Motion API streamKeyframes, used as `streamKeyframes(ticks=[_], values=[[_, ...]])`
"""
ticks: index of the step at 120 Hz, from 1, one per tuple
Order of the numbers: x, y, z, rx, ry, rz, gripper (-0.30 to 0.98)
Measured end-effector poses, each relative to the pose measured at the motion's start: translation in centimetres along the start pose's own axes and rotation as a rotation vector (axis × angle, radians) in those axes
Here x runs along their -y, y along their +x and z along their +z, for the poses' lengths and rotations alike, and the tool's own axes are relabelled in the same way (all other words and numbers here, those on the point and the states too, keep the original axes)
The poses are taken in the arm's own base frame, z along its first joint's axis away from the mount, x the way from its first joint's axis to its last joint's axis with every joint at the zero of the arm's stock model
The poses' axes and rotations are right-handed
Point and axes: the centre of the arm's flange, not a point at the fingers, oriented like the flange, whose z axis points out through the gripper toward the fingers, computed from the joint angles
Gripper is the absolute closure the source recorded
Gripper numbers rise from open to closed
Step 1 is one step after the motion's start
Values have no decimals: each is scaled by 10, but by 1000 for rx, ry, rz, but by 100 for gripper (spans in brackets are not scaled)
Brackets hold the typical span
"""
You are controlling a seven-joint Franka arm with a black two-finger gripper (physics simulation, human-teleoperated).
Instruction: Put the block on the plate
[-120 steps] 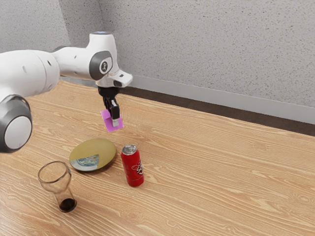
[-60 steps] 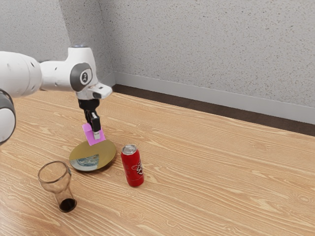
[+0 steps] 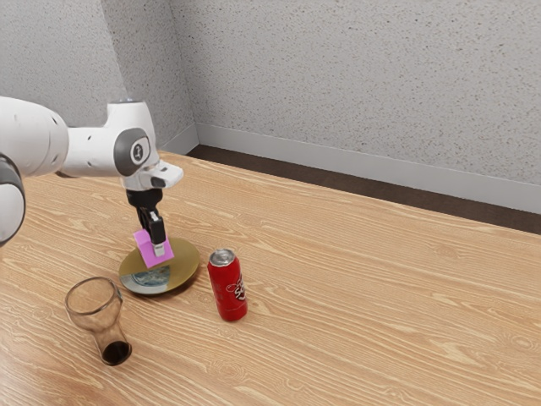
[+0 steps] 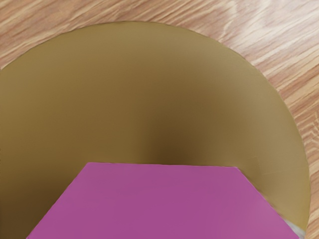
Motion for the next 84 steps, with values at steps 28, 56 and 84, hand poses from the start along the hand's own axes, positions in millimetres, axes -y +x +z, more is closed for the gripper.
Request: streamKeyframes(ticks=[28, 56, 84], values=[[0, 1, -1, -6, 4, 11, 10], [-16, 14, -77, -90, 74, 64, 3], [-151, 63, -212, -158, 162, 314, 1]])
